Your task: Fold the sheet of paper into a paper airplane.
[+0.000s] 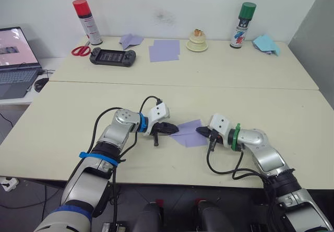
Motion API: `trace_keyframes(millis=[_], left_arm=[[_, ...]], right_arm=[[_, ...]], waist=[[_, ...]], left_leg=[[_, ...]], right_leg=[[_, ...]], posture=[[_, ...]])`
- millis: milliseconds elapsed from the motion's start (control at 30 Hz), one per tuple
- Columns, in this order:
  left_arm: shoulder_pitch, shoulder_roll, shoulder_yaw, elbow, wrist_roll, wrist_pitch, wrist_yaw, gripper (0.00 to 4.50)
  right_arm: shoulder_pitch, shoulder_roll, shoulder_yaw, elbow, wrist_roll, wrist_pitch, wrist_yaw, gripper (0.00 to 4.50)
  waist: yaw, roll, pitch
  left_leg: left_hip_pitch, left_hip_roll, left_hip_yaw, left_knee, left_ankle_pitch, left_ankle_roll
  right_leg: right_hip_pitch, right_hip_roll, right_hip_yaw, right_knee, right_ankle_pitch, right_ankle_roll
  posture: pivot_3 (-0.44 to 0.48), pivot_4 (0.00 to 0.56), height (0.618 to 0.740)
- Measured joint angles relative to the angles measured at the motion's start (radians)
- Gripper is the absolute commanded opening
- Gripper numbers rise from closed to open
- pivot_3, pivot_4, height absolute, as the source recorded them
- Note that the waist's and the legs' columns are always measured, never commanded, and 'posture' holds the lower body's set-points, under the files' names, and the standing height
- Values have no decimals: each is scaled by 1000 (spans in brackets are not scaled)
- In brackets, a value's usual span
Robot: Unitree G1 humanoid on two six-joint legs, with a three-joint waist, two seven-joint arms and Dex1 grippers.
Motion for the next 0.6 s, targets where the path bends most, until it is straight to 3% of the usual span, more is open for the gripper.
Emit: trace_keyframes(millis=[400,600], left_arm=[[-12,-5,0,22,2,-10,-1,0],[-18,-10,0,31,5,-20,-3,0]], right_arm=[[33,23,-56,-128,89,-56,-11,36],[21,50,11,-46,26,-79,-40,36]], waist=[[-2,0,0],[-1,0,0]], left_leg=[[0,0,0,0,0,0],[-1,0,0,0,0,0]], right_leg=[[-1,0,0,0,0,0],[-1,0,0,0,0,0]], posture=[[0,150,740],[0,150,740]])
